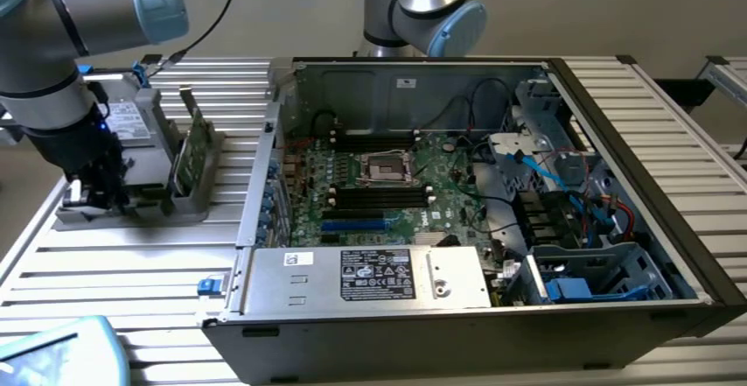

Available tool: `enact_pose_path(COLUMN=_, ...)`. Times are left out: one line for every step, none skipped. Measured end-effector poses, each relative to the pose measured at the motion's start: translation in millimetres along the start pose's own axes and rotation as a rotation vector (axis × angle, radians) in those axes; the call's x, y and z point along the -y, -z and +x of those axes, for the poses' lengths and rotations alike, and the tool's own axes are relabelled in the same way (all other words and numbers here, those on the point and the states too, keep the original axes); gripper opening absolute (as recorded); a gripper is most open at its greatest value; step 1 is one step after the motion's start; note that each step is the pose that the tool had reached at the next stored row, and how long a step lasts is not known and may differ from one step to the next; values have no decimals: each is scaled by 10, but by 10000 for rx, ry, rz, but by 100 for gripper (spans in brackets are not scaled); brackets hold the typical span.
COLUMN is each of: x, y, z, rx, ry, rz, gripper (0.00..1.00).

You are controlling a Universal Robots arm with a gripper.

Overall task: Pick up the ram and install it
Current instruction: 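Pick up the ram and move it above insertion slot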

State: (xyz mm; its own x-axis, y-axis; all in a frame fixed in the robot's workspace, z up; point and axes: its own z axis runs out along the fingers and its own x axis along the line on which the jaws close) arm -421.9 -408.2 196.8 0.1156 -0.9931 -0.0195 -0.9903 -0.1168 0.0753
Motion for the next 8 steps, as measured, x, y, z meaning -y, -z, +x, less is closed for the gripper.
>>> enact_pose_path(x=3, y=0, z=-1, rx=-1, ry=0, rz=0, gripper=28)
enact_pose_path(x=7, y=0, z=-3, rx=-2, ry=-1, rz=0, gripper=28)
enact_pose_path(x=10, y=1, z=-4, rx=-4, ry=-1, rz=-1, gripper=28)
enact_pose_path(x=17, y=1, z=-6, rx=-6, ry=2, rz=-1, gripper=28)
enact_pose_path(x=22, y=1, z=-7, rx=-7, ry=5, rz=0, gripper=28)
enact_pose_path(x=28, y=2, z=-8, rx=-10, ry=6, rz=-2, gripper=28)
enact_pose_path(x=33, y=2, z=-10, rx=-13, ry=5, rz=-2, gripper=28)
enact_pose_path(x=42, y=3, z=-10, rx=-16, ry=8, rz=-2, gripper=28)
